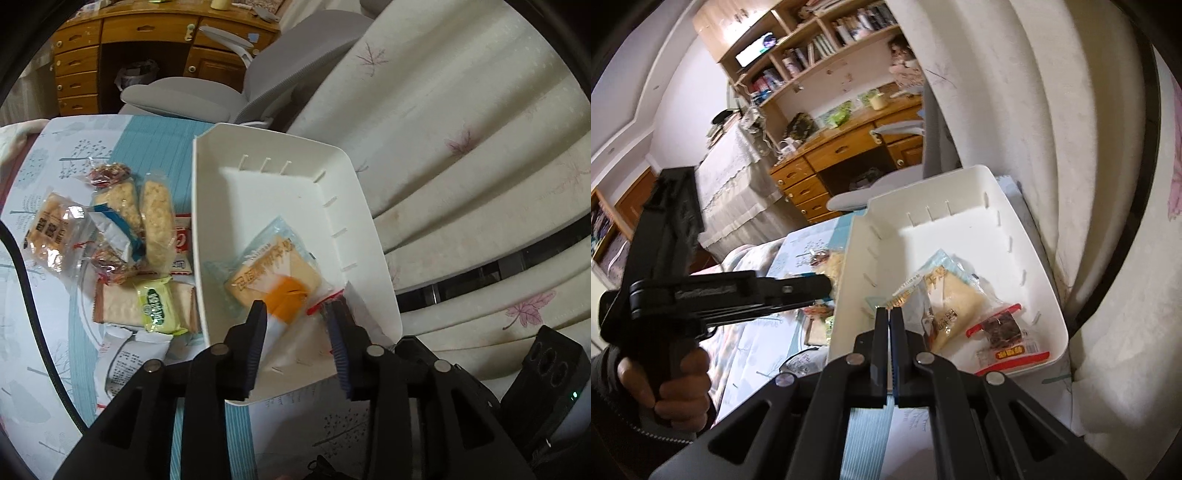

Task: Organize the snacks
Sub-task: 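Carry the OATS bar and dark red packet into the white tray and release, then withdraw both tools from the tray toward the remaining snacks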

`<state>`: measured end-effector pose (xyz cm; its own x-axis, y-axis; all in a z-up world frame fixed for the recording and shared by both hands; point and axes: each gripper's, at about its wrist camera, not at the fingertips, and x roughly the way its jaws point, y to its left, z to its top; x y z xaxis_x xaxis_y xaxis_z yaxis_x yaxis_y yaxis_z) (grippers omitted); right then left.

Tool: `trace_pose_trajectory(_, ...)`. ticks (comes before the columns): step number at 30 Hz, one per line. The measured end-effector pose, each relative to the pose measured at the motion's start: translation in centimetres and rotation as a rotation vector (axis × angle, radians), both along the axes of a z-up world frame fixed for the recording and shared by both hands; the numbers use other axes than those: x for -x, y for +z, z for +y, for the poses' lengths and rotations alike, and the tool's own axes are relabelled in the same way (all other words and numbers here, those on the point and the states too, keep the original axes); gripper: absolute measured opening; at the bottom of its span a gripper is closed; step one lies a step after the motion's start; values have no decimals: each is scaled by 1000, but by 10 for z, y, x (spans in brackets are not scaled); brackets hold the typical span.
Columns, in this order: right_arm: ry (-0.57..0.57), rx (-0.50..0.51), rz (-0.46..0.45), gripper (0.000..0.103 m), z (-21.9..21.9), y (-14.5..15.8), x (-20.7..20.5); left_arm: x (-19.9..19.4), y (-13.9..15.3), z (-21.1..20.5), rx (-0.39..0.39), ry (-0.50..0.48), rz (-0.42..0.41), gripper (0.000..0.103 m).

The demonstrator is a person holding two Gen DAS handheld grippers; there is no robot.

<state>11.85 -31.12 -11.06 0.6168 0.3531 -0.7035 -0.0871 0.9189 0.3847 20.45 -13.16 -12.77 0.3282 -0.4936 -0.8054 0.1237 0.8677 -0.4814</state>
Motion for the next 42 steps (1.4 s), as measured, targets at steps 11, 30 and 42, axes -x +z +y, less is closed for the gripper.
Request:
trace_pose_trajectory(11,-109,-42,111,41,-4,-16,0,12,10,40,-69,63,2,54)
trace_pose_trajectory(30,-291,-96,236,53,57,-32,42,44,12,139,-189,-10,38,71)
trace_pose_trajectory(42,-453,-80,269,54,132,-42,76,40,12,210,-228,-160,17,78)
